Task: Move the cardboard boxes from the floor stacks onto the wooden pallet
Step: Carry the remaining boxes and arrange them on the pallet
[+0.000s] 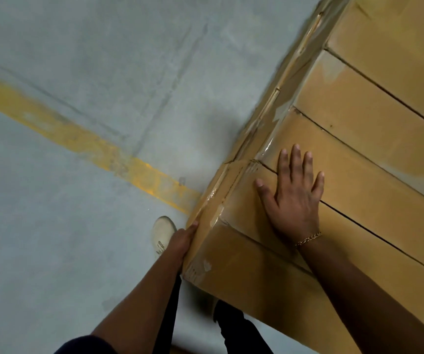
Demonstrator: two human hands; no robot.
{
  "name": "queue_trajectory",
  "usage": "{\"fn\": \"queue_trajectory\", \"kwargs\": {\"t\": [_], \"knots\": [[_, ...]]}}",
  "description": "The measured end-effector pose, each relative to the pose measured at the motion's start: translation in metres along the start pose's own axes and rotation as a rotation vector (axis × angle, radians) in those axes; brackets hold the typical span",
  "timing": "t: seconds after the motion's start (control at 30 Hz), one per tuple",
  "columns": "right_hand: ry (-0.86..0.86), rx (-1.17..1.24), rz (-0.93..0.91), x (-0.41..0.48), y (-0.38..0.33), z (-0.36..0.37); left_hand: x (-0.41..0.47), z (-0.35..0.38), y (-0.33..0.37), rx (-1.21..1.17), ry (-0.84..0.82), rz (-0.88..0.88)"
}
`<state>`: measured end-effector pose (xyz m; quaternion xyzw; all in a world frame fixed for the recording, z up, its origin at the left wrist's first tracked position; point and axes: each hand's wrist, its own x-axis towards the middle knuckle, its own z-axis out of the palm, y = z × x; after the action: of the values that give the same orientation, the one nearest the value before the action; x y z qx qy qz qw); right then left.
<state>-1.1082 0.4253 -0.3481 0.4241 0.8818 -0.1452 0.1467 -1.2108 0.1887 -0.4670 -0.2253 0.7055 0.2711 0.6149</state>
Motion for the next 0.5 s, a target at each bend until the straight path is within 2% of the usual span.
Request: {"fn": "queue_trajectory", "kwargs": {"t": [0.07, 0.33, 0.5], "knots": [[-0.019, 0.031, 0.001, -0.001, 0.001, -0.004, -0.009, 0.0, 0.01, 0.12, 0.02, 0.039], [-0.011, 0.197, 0.08, -0.013, 0.042, -0.062, -0.099, 0.019, 0.122, 0.21, 0.09, 0.363], [0.027, 0.266, 0.161, 0.007, 0.081, -0.086, -0.107, 0.054, 0.194, 0.24, 0.015, 0.459]]}}
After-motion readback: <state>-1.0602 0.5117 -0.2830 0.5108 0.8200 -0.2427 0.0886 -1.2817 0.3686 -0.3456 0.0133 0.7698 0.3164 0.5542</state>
